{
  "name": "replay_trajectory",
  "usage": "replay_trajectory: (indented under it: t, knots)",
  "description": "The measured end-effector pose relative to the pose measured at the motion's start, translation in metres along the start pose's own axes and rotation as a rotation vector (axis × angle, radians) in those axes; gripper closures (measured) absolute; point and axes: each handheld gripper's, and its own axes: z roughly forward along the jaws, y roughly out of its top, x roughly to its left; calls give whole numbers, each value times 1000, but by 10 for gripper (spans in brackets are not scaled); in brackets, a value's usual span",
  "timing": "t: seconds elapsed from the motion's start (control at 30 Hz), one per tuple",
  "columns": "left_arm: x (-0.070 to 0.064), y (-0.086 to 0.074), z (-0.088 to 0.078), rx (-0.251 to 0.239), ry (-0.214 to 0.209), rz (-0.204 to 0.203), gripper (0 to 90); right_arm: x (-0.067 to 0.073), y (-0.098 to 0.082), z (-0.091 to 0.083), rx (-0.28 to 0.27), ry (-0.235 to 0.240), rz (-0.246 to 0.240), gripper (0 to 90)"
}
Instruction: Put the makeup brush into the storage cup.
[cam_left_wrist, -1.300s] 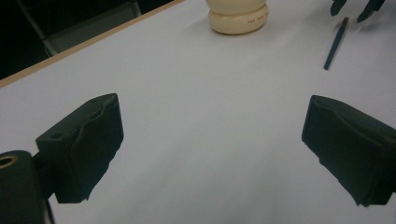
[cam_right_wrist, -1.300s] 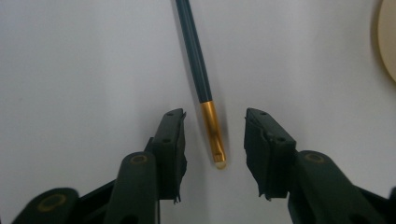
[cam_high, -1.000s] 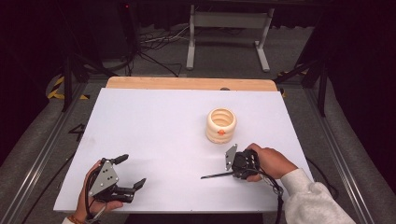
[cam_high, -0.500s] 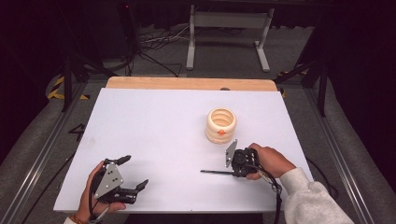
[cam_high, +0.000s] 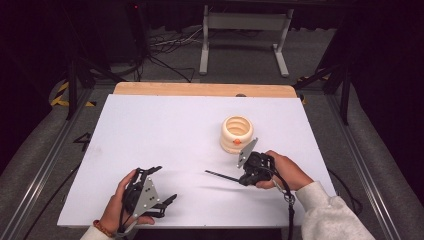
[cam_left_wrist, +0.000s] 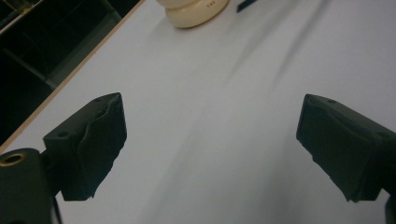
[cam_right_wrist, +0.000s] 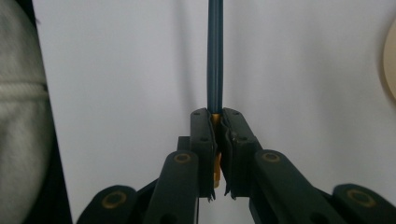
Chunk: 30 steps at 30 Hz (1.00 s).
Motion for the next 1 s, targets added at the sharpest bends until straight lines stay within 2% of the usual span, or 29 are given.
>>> replay_trajectory:
  t: [0.07,0.2,0.23,0.27,0.37,0.43,0.5,0.53,0.6,0.73,0.83,0.97,1.0]
  knots:
    - [-1,5,7,1,3,34,97,1,9,1,-11,20,21,841]
    - [-1,11,18,11,26,93,112,1,29,5,16,25,64,841]
    - [0,13,22,4,33,119,118,1,33,6,20,30,68,841]
    - [0,14,24,-1,42,128,126,2,39,7,25,38,74,841]
    - [3,16,33,6,69,170,151,2,54,9,44,43,77,841]
    - [3,16,36,5,71,179,166,1,59,8,41,41,73,840]
    - [5,17,42,21,96,213,179,1,70,8,39,43,66,840]
    - [5,18,44,12,100,217,190,1,75,9,40,45,69,841]
    - [5,19,47,12,124,251,218,2,83,11,51,46,60,840]
    - [1,23,48,9,180,335,318,2,97,18,62,50,71,840]
    - [-1,25,50,32,217,383,413,1,107,22,56,46,92,841]
    - [-9,27,53,38,238,452,510,1,118,25,45,45,109,840]
    - [-10,29,53,65,250,498,548,0,120,26,40,45,111,841]
